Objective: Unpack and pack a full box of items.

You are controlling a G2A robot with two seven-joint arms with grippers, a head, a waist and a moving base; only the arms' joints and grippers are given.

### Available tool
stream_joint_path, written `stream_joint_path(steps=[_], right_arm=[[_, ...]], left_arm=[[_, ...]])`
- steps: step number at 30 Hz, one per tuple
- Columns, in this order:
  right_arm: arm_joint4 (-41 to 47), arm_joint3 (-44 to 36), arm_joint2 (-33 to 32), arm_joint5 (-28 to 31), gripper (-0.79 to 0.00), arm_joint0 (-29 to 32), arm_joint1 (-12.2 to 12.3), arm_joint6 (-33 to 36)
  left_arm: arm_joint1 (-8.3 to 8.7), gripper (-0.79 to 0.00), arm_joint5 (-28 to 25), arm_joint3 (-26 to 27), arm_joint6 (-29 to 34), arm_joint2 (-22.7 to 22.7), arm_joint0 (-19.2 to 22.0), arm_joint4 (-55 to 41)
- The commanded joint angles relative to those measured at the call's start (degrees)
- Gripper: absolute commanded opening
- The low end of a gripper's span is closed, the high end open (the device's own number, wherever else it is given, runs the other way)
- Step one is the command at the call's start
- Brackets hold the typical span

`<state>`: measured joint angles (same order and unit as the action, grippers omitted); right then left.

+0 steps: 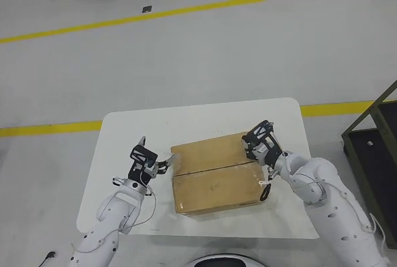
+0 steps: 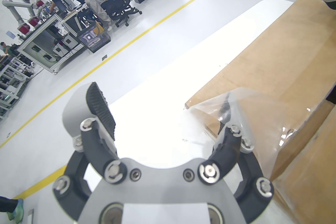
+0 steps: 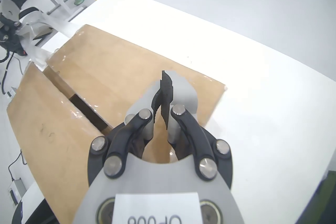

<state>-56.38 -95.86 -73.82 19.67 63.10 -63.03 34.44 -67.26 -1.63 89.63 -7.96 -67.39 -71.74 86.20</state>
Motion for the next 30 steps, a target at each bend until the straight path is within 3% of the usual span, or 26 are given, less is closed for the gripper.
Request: stream_joint_path(steps=[1,17,22,30], right_arm=[[-0.2,-0.1,-1.4,-0.3,-0.785,0.6,0.2,0.0],[-0.9,-1.7,-9.7,-1.9,-0.785,5.3,1.5,-0.4],[7.1,-3.2,-11.2,-1.0,-0.785,6.2,1.3,-4.0],[11.4,-5.2,-6.3,5.3,-0.785,5.9,0.9,-5.8]], left_arm=[[-0.11,0.0,-0.3,0.6,0.0,0.3,0.2,0.3],[-2.21,0.0,-1.3,3.3,1.9,6.7,3.9,0.1],[-2.82,0.0,-0.6,2.8,1.9,7.8,4.9,0.2],[-2.84,0.0,0.1,2.1,1.6,4.9,4.6,-0.2]])
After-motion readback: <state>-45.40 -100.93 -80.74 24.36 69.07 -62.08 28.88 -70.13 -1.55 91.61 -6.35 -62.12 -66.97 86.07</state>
